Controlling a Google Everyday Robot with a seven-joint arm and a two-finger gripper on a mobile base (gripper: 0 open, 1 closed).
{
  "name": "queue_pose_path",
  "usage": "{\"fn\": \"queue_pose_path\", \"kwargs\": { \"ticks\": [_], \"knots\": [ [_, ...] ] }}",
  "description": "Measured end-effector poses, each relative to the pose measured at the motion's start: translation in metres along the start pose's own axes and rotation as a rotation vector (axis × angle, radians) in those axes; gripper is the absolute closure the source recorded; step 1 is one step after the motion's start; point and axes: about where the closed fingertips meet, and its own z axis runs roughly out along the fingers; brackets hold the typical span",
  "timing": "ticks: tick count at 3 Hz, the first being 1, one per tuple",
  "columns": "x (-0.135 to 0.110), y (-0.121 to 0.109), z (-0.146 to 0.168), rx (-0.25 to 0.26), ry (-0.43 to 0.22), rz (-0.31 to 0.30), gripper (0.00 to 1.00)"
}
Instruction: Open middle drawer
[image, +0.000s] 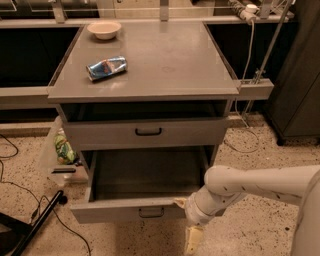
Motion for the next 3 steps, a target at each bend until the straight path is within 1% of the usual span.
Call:
{"fn": "queue_pose_path", "kwargs": {
  "ticks": [1, 2, 3],
  "knots": [
    [0.0037, -0.0119, 0.0090, -0.009, -0.001, 0.003, 0.00],
    [0.0035, -0.0168, 0.0106, -0.012, 0.001, 0.003, 0.00],
    [0.0053, -0.0164, 0.0145, -0.034, 0.003, 0.012, 0.00]
  ]
}}
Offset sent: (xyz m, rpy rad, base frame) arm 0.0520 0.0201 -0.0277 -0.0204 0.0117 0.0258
